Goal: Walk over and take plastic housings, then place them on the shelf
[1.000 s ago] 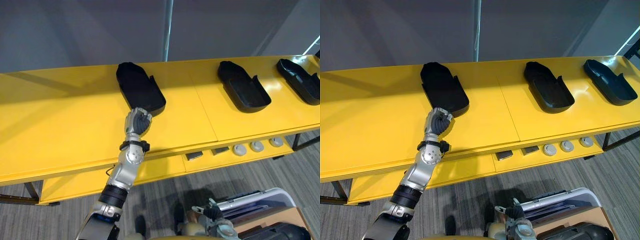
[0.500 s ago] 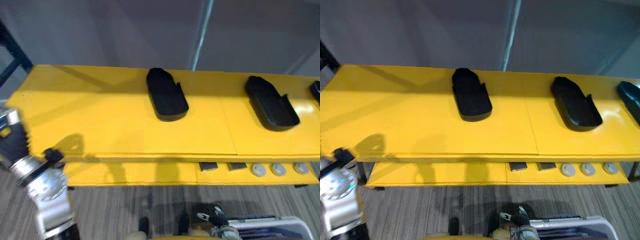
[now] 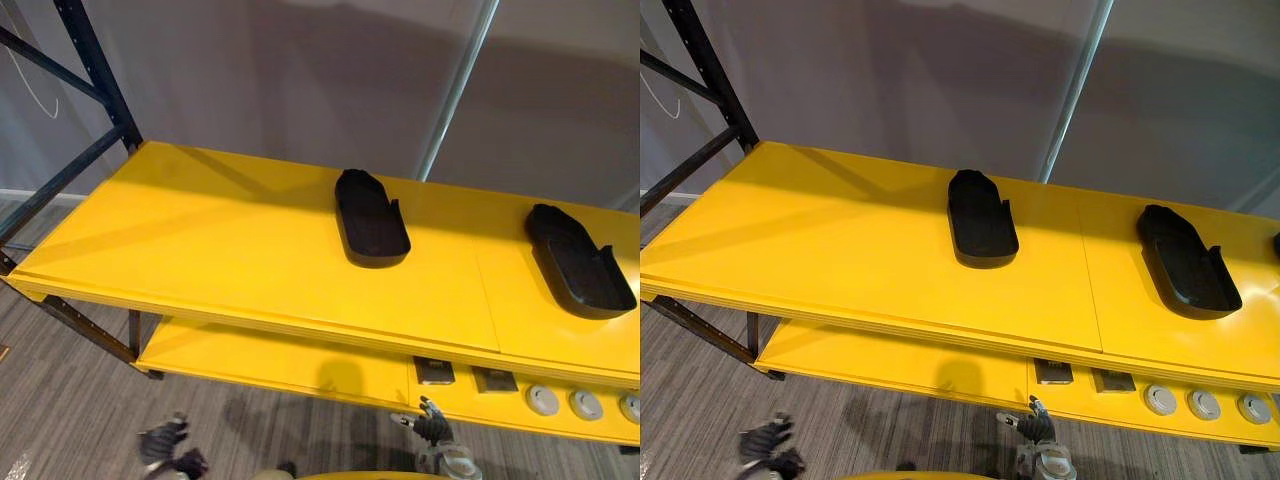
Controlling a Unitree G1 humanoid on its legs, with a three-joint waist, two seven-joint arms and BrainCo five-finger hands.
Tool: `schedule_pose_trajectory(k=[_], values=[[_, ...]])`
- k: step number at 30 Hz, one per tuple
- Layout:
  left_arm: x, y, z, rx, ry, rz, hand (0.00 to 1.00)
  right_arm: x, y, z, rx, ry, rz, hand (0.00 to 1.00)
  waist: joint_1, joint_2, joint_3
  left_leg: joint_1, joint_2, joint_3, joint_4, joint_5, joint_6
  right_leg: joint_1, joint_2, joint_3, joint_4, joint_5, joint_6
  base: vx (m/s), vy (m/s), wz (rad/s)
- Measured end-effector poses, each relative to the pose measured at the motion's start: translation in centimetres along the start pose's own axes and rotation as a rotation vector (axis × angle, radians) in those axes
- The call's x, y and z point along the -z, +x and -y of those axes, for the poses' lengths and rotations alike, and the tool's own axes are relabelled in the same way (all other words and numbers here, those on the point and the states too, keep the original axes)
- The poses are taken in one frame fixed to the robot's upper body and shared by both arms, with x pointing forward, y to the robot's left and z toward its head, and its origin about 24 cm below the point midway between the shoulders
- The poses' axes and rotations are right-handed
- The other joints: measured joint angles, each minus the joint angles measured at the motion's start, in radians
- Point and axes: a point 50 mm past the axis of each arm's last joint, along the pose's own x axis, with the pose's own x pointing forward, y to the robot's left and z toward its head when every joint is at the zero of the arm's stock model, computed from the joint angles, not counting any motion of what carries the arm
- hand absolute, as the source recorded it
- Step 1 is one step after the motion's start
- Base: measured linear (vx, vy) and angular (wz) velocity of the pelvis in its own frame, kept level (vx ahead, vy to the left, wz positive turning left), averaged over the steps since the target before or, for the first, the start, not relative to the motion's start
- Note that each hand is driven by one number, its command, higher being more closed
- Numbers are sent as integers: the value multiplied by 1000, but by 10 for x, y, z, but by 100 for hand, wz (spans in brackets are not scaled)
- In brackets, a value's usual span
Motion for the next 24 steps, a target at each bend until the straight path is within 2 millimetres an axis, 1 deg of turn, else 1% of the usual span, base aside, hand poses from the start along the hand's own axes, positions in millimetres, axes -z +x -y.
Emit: schedule_pose_trajectory(k=[2, 6, 8, 10, 12, 14, 16, 17, 19, 20, 21, 22, 24], values=[[9, 0, 8, 41, 21, -42, 0, 1, -1, -2, -3, 9, -6, 0, -1, 1, 0, 6, 1, 12, -2, -2, -2, 1, -1, 4, 4, 0, 0, -29, 17, -9], [16, 1, 14, 58, 60, -73, 0, 5, -2, 0, 9, 32, -17, 0, -8, 7, -2, 8, 2, 25, -6, -5, -3, 1, -2, 6, 5, 0, 0, -29, 8, -4], [23, 1, 19, 81, 97, -104, 0, 6, -2, 1, 13, 36, -18, 0, -16, 19, -11, 8, 2, 29, -8, -5, -4, 0, -3, 7, 5, 0, 0, 0, 0, 0], [26, -1, 23, 99, 124, -113, 0, 5, -2, 1, 14, 42, -14, 0, -23, 28, -16, 13, 3, 34, -11, -4, -4, 1, -2, 10, 5, 0, 1, 8, 4, -5], [25, -1, 29, 126, 159, -101, 0, 4, -2, 3, 24, 51, -11, 0, -26, 37, -20, 14, 3, 38, -10, -5, -4, 1, -2, 13, 6, -1, 2, 8, 2, -4], [22, 0, 36, 145, 162, -89, 0, 3, -2, 5, 37, 55, -8, 0, -26, 47, -11, 11, 6, 44, 8, -24, -12, 0, -1, 17, 17, -7, 3, 2, 5, -7], [16, 2, 42, 159, 162, -70, 0, -4, -2, 5, 44, 58, 26, 0, -26, 62, 10, -17, 31, 96, 119, -90, -17, -10, 5, 43, 63, -35, 0, -24, -4, -31], [16, 2, 41, 158, 161, -68, 0, -7, -2, 5, 44, 59, 38, 0, -25, 63, 11, -30, 39, 107, 151, -108, -20, -20, 12, 57, 75, -41, -5, -1, -25, -59], [12, 2, 43, 152, 160, -53, 0, -20, -1, 4, 44, 58, 93, 0, -24, 66, 14, -74, 73, 137, 266, -156, -20, -69, 36, 117, 121, -57, -14, 32, -38, -67], [9, 3, 46, 160, 159, -37, 0, -23, -1, 3, 40, 55, 106, 0, -26, 60, 16, -92, 73, 134, 306, -158, -19, -91, 37, 130, 134, -61, -17, 19, -42, -69], [2, 2, 53, 179, 155, -6, 0, -26, -1, 2, 38, 48, 120, 0, -21, 51, 21, -134, 69, 93, 384, -159, -19, -121, 37, 167, 163, -63, -19, 37, -31, -87], [-3, 1, 57, 197, 159, 16, 0, -33, 1, 1, 36, 36, 138, 0, -23, 39, 29, -150, 56, 28, 425, -167, -28, -142, 42, 208, 185, -63, -20, 11, -5, -113], [-8, 0, 69, 233, 168, 44, 0, -41, 3, 1, 41, 18, 165, 0, -26, 39, 32, -148, 51, -33, 445, -212, -40, -188, 61, 274, 225, -62, -18, -18, 67, -105]])
